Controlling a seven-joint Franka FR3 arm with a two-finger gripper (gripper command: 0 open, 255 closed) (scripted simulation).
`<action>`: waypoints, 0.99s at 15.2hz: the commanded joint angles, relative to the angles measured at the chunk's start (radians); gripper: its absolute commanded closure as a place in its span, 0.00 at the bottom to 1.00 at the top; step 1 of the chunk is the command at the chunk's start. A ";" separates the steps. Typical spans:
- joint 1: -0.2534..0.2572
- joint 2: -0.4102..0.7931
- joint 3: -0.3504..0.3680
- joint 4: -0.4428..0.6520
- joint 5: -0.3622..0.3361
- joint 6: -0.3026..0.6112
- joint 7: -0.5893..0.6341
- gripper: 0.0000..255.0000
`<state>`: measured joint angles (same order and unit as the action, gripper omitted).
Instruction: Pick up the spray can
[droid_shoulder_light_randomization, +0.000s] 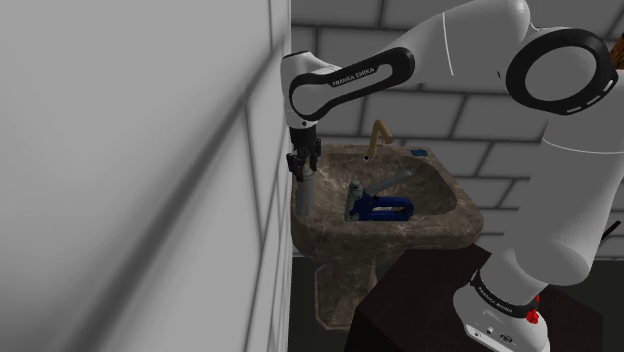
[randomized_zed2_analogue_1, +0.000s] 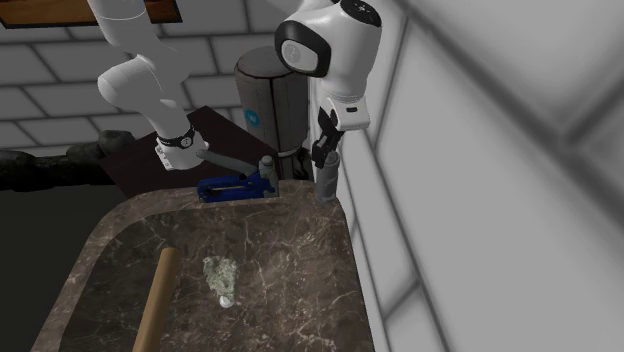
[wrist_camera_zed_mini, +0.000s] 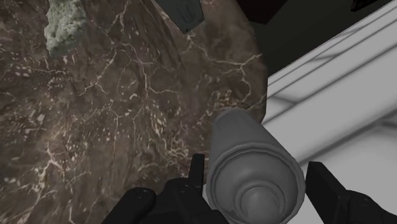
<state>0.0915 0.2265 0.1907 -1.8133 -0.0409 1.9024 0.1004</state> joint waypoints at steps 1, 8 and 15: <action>-0.001 0.003 -0.001 0.001 -0.001 0.000 0.000 1.00; -0.002 -0.022 0.000 0.063 0.005 -0.087 -0.004 1.00; -0.001 -0.037 0.002 0.137 0.008 -0.176 -0.006 1.00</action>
<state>0.0895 0.1874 0.1919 -1.6925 -0.0326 1.7413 0.0935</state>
